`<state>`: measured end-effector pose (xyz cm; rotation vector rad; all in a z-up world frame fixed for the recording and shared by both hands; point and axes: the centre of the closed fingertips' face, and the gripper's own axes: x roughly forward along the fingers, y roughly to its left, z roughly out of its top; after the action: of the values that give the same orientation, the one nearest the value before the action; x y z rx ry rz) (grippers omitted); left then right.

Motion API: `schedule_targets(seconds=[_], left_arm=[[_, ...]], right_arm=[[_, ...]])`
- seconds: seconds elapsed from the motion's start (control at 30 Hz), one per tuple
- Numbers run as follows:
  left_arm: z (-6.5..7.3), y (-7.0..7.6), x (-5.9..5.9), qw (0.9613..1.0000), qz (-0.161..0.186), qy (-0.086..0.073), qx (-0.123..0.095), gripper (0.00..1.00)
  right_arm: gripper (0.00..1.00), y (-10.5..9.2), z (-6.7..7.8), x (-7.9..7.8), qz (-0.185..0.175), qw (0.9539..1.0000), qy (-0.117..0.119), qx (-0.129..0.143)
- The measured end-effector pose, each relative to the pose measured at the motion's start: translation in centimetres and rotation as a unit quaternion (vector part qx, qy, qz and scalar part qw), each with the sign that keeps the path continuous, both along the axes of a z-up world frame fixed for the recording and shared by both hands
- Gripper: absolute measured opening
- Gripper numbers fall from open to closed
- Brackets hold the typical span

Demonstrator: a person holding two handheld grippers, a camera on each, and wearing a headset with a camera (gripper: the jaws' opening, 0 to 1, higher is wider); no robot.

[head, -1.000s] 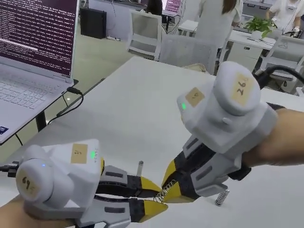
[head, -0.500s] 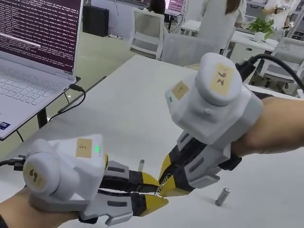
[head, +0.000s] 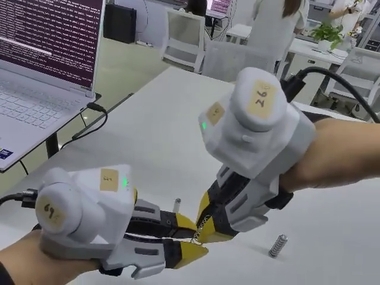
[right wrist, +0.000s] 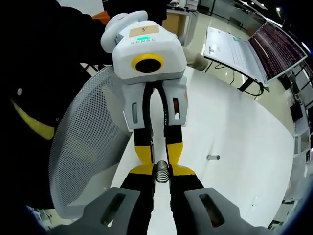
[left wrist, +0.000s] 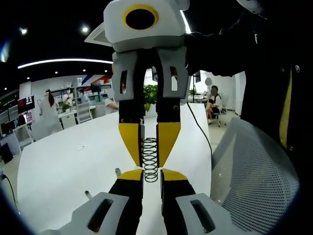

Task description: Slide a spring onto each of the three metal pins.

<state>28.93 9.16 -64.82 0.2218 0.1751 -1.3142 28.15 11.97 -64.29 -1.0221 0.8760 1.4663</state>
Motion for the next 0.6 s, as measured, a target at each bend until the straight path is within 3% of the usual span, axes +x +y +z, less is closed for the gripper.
schedule_targets(seconds=[0.37, 0.53, 0.6], left_arm=[[-0.7, 1.0, 0.4, 0.9997, 0.016, 0.018, -0.001, 0.17], [-0.9, 1.4, 0.6, 0.9994, 0.026, 0.024, -0.001, 0.27], [-1.0, 1.6, 0.8, 0.9989, 0.033, 0.033, -0.002, 0.32]], right_arm=[[0.08, 0.0, -0.2, 0.5, -0.001, 1.0, -0.003, -0.002], [0.08, 0.1, -0.2, 0.8, -0.004, 1.0, -0.003, 0.0], [0.08, 0.1, -0.2, 0.9, -0.004, 1.0, -0.004, 0.001]])
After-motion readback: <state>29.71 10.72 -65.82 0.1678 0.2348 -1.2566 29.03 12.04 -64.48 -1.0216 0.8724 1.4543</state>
